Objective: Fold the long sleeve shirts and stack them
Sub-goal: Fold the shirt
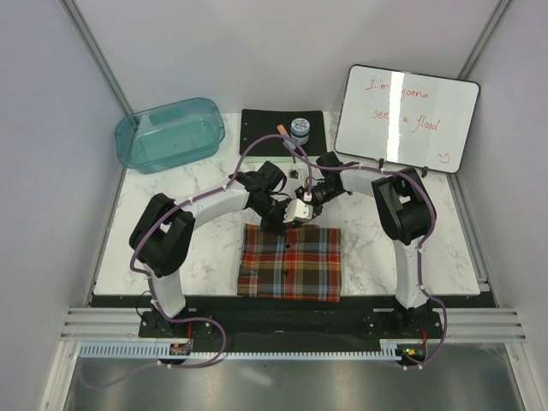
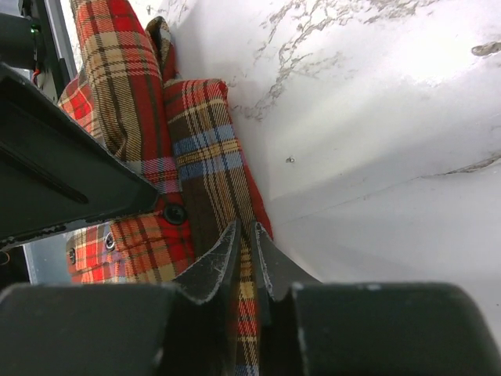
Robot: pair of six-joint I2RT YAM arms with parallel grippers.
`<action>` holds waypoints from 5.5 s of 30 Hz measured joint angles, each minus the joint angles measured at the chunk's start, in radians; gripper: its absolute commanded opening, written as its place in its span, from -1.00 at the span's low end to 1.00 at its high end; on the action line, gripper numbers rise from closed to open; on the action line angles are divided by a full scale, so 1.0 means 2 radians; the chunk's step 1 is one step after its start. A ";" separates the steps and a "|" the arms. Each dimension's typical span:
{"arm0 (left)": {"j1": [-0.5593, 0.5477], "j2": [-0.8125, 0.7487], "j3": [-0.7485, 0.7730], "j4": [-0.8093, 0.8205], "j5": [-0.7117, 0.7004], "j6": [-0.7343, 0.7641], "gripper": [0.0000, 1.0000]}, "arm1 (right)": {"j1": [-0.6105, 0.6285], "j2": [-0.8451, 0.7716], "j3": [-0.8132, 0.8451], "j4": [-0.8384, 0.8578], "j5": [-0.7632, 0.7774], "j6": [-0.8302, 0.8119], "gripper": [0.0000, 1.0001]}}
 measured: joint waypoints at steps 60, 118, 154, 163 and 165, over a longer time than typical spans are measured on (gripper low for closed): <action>0.295 -0.196 -0.262 0.129 0.253 -0.576 0.64 | 0.050 0.015 0.175 0.012 0.104 0.086 0.04; 0.085 0.071 -0.270 0.693 0.050 -1.002 0.10 | -0.051 -0.040 0.044 -0.141 0.157 -0.023 0.04; 0.202 -0.033 0.232 -0.063 -0.157 -0.371 -0.96 | -0.138 -0.166 0.005 -0.104 0.117 0.050 0.57; -0.007 0.018 0.186 -0.116 -0.343 -0.237 -0.97 | -0.147 -0.172 -0.081 -0.099 0.077 0.069 0.56; -0.041 0.072 0.176 -0.116 -0.345 -0.244 -0.96 | -0.152 -0.172 -0.105 -0.094 0.070 0.079 0.56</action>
